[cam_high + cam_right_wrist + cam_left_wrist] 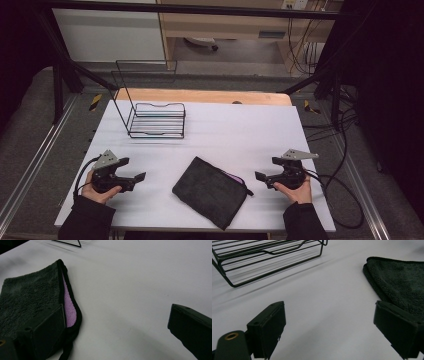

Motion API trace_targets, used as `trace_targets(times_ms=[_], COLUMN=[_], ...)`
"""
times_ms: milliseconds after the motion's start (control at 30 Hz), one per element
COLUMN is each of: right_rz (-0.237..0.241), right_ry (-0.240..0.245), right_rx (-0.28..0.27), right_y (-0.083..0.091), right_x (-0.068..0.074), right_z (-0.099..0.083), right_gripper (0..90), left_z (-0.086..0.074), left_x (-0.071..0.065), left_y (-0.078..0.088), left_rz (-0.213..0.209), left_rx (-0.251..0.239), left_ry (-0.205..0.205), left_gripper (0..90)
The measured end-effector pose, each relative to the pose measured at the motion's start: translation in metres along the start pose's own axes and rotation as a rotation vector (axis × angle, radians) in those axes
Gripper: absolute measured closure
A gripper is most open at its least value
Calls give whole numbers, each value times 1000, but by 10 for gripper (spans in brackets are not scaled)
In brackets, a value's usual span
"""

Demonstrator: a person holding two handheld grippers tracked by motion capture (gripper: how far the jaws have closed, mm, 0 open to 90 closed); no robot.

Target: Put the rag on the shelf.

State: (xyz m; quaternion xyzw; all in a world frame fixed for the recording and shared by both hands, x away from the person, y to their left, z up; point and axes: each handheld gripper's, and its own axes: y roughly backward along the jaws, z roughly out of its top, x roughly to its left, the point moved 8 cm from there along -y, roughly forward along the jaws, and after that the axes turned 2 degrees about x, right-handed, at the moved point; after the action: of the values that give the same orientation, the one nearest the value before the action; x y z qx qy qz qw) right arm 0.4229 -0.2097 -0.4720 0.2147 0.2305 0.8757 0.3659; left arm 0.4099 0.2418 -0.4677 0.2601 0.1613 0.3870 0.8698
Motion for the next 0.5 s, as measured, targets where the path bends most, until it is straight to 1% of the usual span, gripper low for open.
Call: trace_targets(times_ms=[100, 233, 400, 500], right_rz=[-1, -2, -2, -3], right_ry=[-2, -1, -6, -5], right_rx=[-4, -4, -3, -7], right_y=[1, 1, 0, -2], right_x=[0, 0, 2, 3], right_z=[0, 0, 1, 2], right_gripper=[16, 16, 18, 18], left_z=[1, 1, 3, 2], left_x=[-2, -6, -11, -14], left_y=[-2, -3, -5, -6], left_rz=[0, -6, -13, -19], left_rx=[0, 16, 12, 19], left_ry=[6, -5, -5, -14], left_gripper=[107, 103, 94, 85])
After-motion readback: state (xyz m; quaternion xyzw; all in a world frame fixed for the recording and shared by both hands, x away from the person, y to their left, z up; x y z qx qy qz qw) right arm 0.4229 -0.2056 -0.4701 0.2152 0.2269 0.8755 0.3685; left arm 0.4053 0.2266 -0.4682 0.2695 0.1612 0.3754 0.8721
